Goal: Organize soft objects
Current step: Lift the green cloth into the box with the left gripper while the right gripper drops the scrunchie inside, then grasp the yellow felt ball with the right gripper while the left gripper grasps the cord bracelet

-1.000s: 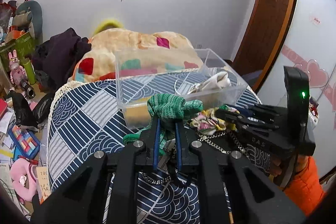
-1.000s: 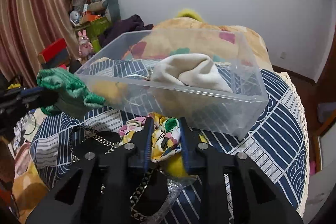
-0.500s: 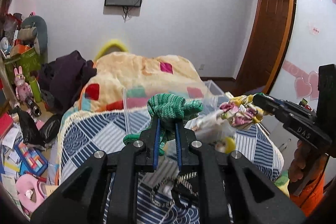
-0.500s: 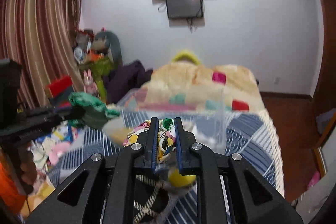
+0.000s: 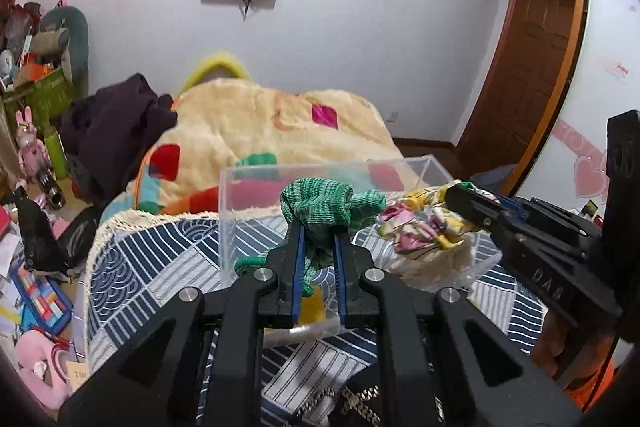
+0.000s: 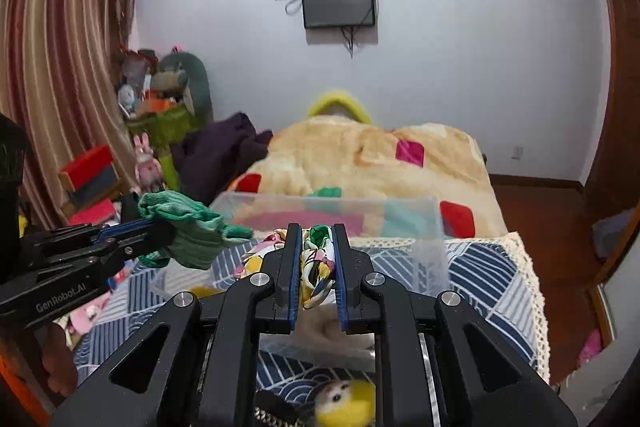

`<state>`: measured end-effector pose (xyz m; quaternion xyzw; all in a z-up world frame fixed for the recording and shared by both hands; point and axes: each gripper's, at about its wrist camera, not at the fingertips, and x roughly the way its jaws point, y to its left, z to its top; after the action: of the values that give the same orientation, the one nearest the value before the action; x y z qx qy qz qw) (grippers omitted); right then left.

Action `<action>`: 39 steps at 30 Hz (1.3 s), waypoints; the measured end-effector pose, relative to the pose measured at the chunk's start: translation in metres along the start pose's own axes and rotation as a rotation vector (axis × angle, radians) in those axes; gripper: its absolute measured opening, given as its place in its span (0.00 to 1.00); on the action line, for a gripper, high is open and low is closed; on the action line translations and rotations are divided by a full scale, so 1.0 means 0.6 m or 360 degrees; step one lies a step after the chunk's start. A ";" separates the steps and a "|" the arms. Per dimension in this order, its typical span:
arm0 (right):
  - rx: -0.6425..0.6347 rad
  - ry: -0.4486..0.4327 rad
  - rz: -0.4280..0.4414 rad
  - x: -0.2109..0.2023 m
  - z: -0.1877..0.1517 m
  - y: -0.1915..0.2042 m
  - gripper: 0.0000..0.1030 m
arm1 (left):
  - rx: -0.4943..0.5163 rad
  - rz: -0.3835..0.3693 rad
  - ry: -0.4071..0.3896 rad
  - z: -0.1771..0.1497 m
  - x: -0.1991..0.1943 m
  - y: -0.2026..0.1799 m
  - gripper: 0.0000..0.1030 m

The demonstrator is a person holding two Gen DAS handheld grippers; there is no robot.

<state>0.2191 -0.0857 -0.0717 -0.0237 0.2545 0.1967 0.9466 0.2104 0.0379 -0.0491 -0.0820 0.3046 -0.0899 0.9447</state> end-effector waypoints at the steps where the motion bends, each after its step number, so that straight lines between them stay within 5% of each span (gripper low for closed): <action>1: -0.0002 0.0017 -0.0003 0.007 0.000 -0.001 0.13 | 0.0002 0.0009 0.0014 -0.002 0.011 -0.001 0.12; 13: -0.0021 0.0226 0.0019 0.044 -0.022 -0.017 0.23 | 0.0059 0.0115 0.0186 -0.032 0.086 -0.010 0.13; 18: 0.0002 0.0212 0.0042 0.020 -0.020 -0.026 0.35 | 0.0121 0.0123 0.0183 -0.030 0.065 -0.024 0.32; 23: 0.0008 0.0133 0.0048 -0.020 -0.015 -0.032 0.40 | 0.0118 0.0102 0.0083 -0.018 0.013 -0.029 0.66; 26: 0.0017 0.0073 0.0048 -0.053 -0.010 -0.039 0.41 | 0.0141 0.0103 0.0018 -0.010 -0.024 -0.033 0.73; 31: 0.0018 -0.0027 0.0022 -0.097 -0.014 -0.046 0.63 | 0.0171 0.0116 -0.0067 -0.014 -0.074 -0.038 0.96; 39: 0.0020 0.0030 -0.0003 -0.113 -0.058 -0.052 0.71 | 0.0155 0.0149 0.0048 -0.068 -0.085 -0.009 0.97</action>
<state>0.1608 -0.1439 -0.0703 -0.0199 0.2646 0.1940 0.9444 0.1450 0.0396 -0.0522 -0.0202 0.3176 -0.0616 0.9460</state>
